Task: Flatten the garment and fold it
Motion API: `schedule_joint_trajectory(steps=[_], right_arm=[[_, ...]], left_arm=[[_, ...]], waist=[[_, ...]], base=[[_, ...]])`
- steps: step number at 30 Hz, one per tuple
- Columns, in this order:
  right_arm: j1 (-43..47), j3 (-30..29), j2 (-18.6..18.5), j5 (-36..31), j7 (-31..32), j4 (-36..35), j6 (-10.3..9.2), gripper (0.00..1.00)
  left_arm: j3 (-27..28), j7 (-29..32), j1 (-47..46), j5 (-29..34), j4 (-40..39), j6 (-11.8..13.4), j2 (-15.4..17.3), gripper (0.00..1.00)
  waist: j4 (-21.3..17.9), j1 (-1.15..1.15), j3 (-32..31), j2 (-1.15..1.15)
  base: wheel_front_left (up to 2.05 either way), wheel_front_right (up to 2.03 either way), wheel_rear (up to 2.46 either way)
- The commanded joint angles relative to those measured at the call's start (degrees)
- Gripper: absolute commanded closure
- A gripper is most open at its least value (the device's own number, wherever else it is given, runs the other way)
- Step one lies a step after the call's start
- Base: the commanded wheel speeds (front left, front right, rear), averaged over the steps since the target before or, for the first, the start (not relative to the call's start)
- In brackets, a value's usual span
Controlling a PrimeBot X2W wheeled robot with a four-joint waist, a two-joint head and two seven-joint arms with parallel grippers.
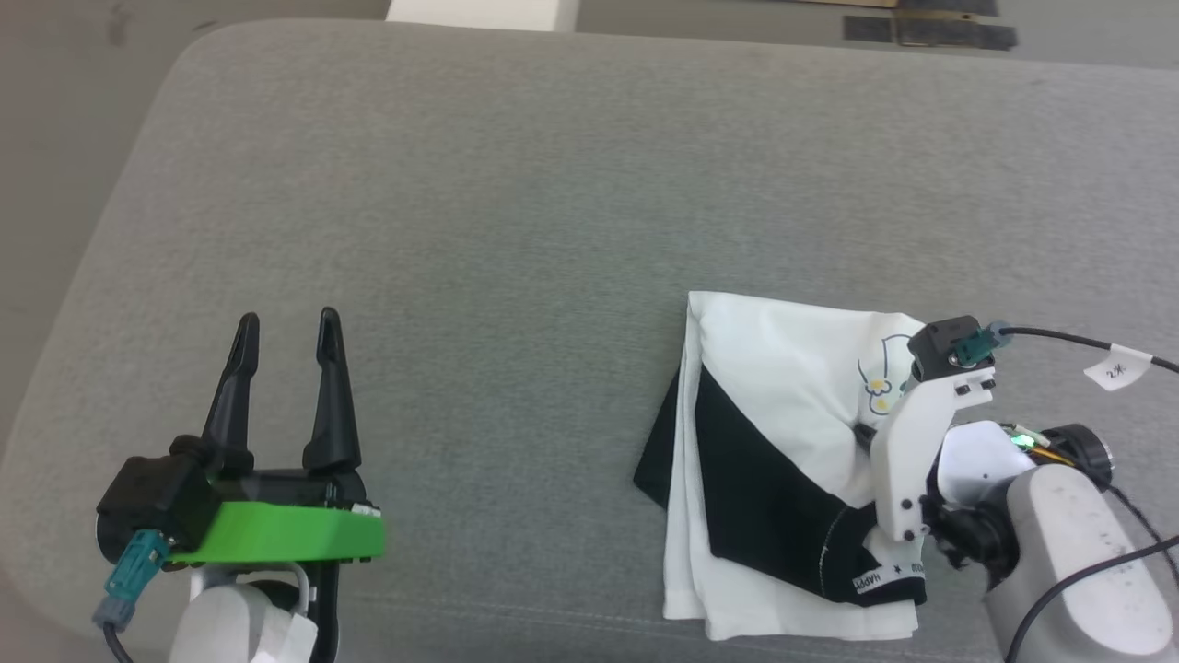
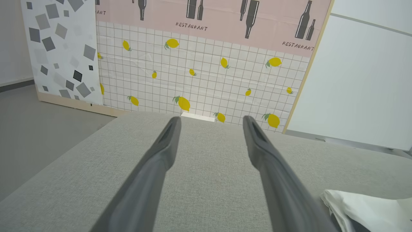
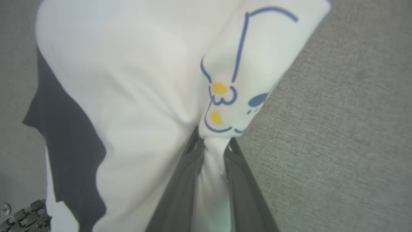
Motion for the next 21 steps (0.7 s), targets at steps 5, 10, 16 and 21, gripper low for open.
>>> schedule_joint_trajectory(steps=[5, 10, 16, 21], right_arm=[[-1.4, 2.9, -7.4, 1.0, 2.9, -2.6, -0.10, 1.00], [-4.3, 3.2, -11.5, 2.5, 3.6, -2.9, -0.10, 1.00], [-10.2, 1.3, -13.3, 3.0, 1.7, -0.2, -0.10, 1.00], [-15.4, -1.9, -14.5, 2.3, -0.2, 2.9, -0.10, 1.00]], left_arm=[[-0.4, -0.2, 0.3, 0.8, -0.3, -0.4, 0.2, 0.00], [-1.4, -0.2, -1.1, 1.2, 0.1, -0.4, 0.8, 0.00], [-2.3, -0.2, -3.9, 1.7, 0.6, -0.4, 2.3, 0.00], [-2.8, -0.2, -7.0, 2.2, 0.2, -0.4, 3.5, 0.00]], waist=[[-8.2, 0.00, 0.8, 0.00], [-15.3, 0.00, 3.5, 0.00], [-21.5, 0.00, 8.3, 0.00], [-22.6, 0.00, 13.6, 0.00]], base=[[0.00, 0.00, 0.00], [0.00, 0.00, 0.00], [0.00, 0.00, 0.00], [0.00, 0.00, 0.00]])
